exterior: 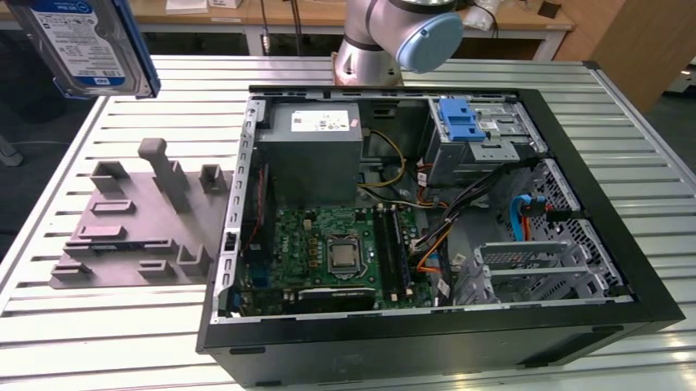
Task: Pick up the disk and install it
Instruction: 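Pick up the disk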
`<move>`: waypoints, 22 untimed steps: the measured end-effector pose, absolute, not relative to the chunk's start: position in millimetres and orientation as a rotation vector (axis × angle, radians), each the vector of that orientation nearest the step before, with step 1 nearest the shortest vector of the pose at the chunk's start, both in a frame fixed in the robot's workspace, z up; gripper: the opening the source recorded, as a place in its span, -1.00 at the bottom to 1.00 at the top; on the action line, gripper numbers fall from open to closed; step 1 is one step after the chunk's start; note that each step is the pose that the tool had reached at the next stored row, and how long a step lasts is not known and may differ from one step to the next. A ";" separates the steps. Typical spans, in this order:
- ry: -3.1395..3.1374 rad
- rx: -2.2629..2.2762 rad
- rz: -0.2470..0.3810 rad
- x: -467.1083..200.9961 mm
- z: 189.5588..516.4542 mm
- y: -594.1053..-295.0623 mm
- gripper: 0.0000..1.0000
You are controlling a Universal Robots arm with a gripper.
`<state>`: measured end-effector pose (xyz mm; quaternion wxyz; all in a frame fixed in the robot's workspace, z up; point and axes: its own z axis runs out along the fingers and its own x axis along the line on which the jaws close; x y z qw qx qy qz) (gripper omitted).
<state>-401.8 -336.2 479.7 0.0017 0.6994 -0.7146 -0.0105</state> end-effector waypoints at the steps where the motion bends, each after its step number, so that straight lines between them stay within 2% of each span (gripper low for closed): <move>1: -2.243 2.195 -0.033 -401.5 479.7 -336.2 -0.27; 22: -2.243 2.195 -0.033 -394.5 479.7 -336.2 -0.27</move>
